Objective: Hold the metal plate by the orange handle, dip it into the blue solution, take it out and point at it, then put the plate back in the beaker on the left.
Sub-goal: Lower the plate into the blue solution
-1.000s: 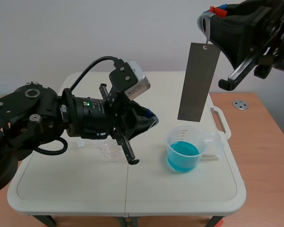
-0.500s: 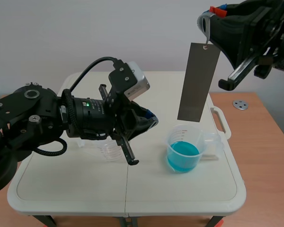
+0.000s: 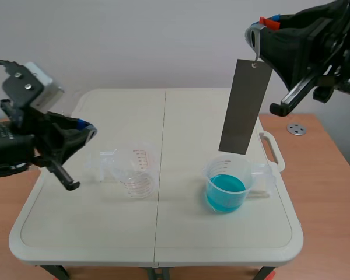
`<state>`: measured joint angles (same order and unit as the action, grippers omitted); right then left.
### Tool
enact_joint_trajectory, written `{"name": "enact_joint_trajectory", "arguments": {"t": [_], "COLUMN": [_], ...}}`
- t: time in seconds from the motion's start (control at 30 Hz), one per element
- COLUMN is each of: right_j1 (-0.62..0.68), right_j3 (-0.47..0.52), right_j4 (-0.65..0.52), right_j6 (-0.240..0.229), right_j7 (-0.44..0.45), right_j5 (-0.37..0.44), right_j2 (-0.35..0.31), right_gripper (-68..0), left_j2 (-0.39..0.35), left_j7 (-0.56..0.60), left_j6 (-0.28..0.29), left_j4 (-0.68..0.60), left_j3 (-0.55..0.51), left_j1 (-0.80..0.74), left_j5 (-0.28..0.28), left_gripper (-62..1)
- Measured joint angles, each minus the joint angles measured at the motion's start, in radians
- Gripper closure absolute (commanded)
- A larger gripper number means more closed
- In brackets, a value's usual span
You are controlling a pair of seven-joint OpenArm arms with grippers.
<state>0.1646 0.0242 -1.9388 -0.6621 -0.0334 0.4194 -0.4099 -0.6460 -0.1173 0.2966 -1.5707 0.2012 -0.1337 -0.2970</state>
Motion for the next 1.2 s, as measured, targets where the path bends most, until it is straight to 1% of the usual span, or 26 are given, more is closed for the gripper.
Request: {"name": "enact_joint_trajectory", "arguments": {"t": [0.13, 0.2, 0.3, 0.37, 0.47, 0.63, 0.83, 0.9, 1.1, 1.2], "right_j1": [0.000, 0.000, 0.000, 0.000, 0.000, 0.000, 0.000, 0.000, 0.000, 0.000], "right_j3": [0.000, 0.000, 0.000, 0.000, -0.014, -0.032, -0.041, -0.055, -0.094, -0.107], "right_j4": [0.024, 0.033, 0.047, 0.063, 0.095, 0.135, 0.179, 0.208, 0.301, 0.341], "right_j6": [0.000, -0.001, -0.008, -0.008, -0.016, -0.020, -0.019, -0.019, -0.019, -0.019], "right_j7": [0.002, 0.003, 0.003, 0.007, 0.014, 0.019, 0.042, 0.051, 0.085, 0.113], "right_j5": [0.000, 0.000, 0.000, 0.000, 0.000, 0.000, 0.000, -0.001, -0.001, -0.020], "right_j2": [0.000, 0.000, 0.000, 0.000, 0.000, 0.006, 0.005, 0.005, 0.005, 0.005], "right_gripper": [-1.1, -1.1, -1.1, -1.1, -1.1, -1.1, -1.1, -1.1, -1.1, -1.1], "left_j2": [-0.113, -0.159, -0.207, -0.222, -0.223, -0.220, -0.207, -0.207, -0.207, -0.207], "left_j7": [0.018, 0.017, 0.018, 0.018, 0.018, 0.018, 0.018, 0.018, 0.018, 0.019], "left_j6": [0.002, -0.001, -0.005, -0.005, -0.006, -0.005, -0.005, -0.005, -0.005, -0.005], "left_j4": [-0.035, -0.035, -0.034, -0.034, -0.029, -0.028, -0.028, -0.028, -0.023, -0.008], "left_j3": [-0.153, -0.225, -0.327, -0.384, -0.443, -0.463, -0.457, -0.457, -0.437, -0.409], "left_j1": [-0.197, -0.295, -0.437, -0.523, -0.636, -0.794, -0.929, -0.960, -1.000, -0.999], "left_j5": [-0.105, -0.140, -0.178, -0.179, -0.179, -0.178, -0.166, -0.149, -0.149, -0.149], "left_gripper": [-1.9, -1.9, -1.9, -1.9, -1.9, -1.9, -1.9, -1.9, -1.9, -1.9]}}
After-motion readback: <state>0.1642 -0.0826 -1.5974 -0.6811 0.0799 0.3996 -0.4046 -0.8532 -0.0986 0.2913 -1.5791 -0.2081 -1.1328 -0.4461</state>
